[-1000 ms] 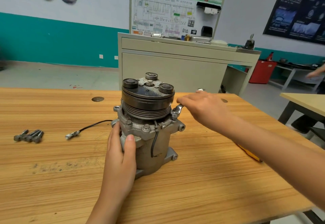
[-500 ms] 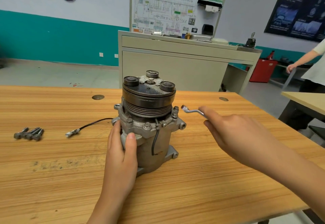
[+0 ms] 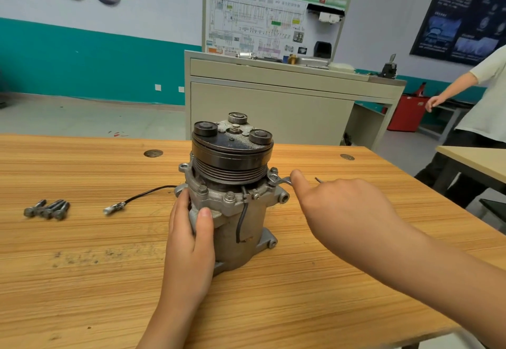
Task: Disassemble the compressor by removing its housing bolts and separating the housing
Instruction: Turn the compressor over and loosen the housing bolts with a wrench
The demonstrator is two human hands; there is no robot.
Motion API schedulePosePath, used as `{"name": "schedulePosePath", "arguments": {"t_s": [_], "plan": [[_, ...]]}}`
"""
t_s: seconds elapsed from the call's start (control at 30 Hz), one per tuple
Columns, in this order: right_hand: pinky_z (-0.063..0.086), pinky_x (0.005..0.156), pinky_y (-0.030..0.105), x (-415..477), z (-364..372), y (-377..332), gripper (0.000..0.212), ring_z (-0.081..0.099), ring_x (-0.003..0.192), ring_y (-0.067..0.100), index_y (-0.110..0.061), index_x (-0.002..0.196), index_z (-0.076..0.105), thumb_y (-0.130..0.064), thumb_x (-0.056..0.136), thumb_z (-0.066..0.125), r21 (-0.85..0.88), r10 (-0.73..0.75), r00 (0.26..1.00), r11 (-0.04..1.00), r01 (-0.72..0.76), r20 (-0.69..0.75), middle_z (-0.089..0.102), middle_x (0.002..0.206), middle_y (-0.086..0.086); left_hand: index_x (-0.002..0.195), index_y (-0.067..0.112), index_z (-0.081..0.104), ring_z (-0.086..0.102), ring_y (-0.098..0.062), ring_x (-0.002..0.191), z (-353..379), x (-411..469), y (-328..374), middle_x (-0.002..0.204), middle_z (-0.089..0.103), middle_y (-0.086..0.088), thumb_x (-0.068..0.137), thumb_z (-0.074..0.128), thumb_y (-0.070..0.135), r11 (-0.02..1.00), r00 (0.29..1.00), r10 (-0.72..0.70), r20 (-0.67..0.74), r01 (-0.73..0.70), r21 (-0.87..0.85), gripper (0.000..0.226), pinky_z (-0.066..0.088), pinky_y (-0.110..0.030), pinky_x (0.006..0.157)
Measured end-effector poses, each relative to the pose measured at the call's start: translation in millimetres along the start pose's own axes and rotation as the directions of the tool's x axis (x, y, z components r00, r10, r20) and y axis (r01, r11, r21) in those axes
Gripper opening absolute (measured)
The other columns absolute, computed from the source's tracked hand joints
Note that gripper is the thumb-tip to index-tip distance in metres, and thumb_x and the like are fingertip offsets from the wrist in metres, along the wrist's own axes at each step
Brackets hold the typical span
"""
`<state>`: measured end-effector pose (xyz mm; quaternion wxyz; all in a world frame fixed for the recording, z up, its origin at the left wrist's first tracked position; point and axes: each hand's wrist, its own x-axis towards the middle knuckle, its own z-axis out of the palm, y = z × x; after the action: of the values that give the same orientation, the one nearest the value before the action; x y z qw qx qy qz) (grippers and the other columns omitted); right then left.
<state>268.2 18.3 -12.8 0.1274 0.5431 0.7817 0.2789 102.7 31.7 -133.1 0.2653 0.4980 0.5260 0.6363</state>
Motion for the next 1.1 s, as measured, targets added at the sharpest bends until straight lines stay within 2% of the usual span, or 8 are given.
{"name": "schedulePosePath", "arguments": {"t_s": [0.17,0.33,0.43,0.6,0.67,0.77,0.97,1.1], "plan": [[0.020,0.039,0.026,2.6,1.4,9.3,0.057,0.028,0.045,0.015,-0.012,0.146,0.004,-0.014,0.095,0.029,-0.024,-0.034,0.998,0.999,0.033,-0.044,0.032,0.056,-0.002,0.147,0.027,0.025,0.021,0.007,0.133,-0.5,-0.7,-0.3,0.150,0.028,0.015,0.086,0.032,0.065,1.000,1.000,-0.001,0.009,0.001,-0.006,0.073,0.018,-0.010,0.100],[0.024,0.039,0.026,13.1,7.5,25.7,0.068,0.033,0.048,0.013,-0.019,0.146,-0.004,-0.005,0.091,0.033,-0.080,-0.119,0.988,0.991,0.112,-0.096,0.037,0.060,-0.004,0.148,0.024,0.027,0.024,0.000,0.137,-2.2,0.5,0.1,0.149,0.032,0.013,0.081,0.031,0.053,1.000,1.000,-0.011,0.025,0.011,0.003,0.073,0.024,-0.034,0.115],[0.025,0.039,0.024,24.6,17.3,37.3,0.071,0.037,0.051,0.012,-0.027,0.144,-0.001,-0.002,0.090,0.038,-0.088,-0.085,0.990,0.993,0.075,-0.115,0.040,0.066,-0.006,0.148,0.026,0.026,0.023,0.001,0.137,-1.3,-0.2,2.4,0.150,0.030,0.014,0.084,0.029,0.057,1.000,1.000,-0.016,0.023,0.016,-0.006,0.072,0.023,-0.033,0.115],[0.047,0.041,0.028,42.7,61.2,48.7,0.055,0.063,0.062,0.029,-0.004,0.115,0.062,0.017,0.065,0.068,0.077,-0.083,0.828,0.986,0.150,-0.555,0.068,0.082,0.016,0.147,0.028,0.026,0.023,0.006,0.135,-2.1,-0.2,0.4,0.148,0.031,0.018,0.082,0.030,0.054,1.000,1.000,-0.006,0.024,0.006,-0.010,0.070,0.023,-0.018,0.109],[0.053,0.044,0.032,53.5,74.8,41.2,0.045,0.067,0.065,0.029,0.001,0.103,0.068,0.020,0.063,0.070,0.176,-0.044,0.736,0.960,0.219,-0.676,0.070,0.082,0.016,0.146,0.030,0.027,0.024,0.009,0.132,-2.0,0.8,-1.1,0.146,0.032,0.019,0.082,0.031,0.051,1.000,1.000,0.005,0.027,-0.004,-0.004,0.069,0.022,-0.007,0.101],[0.056,0.051,0.033,65.3,80.9,32.2,0.036,0.069,0.071,0.025,0.000,0.101,0.069,0.014,0.067,0.073,0.270,-0.018,0.724,0.921,0.280,-0.690,0.071,0.084,0.012,0.147,0.029,0.026,0.023,0.006,0.134,-1.6,0.4,-1.5,0.148,0.030,0.018,0.081,0.031,0.052,1.000,1.000,-0.008,0.024,0.008,-0.001,0.071,0.021,-0.013,0.106],[0.041,0.041,0.032,30.8,60.9,28.4,0.040,0.058,0.051,0.021,0.004,0.126,0.051,-0.012,0.089,0.050,0.606,0.317,0.700,0.768,0.206,-0.639,0.066,0.073,0.009,0.139,0.041,0.025,0.020,0.036,0.110,-1.3,1.0,0.3,0.134,0.030,0.032,0.086,0.033,0.062,1.000,1.000,-0.005,0.026,0.005,-0.016,0.058,0.019,0.011,0.081],[0.046,0.037,0.036,-9.4,43.6,27.3,0.047,0.058,0.049,0.023,-0.011,0.137,0.042,-0.028,0.095,0.033,0.418,0.129,0.843,0.900,0.121,-0.523,0.066,0.076,0.005,0.145,0.034,0.024,0.022,0.023,0.120,0.0,-0.2,-0.8,0.143,0.028,0.024,0.082,0.032,0.070,0.999,1.000,-0.024,0.016,0.025,-0.040,0.073,0.019,0.005,0.085]]}}
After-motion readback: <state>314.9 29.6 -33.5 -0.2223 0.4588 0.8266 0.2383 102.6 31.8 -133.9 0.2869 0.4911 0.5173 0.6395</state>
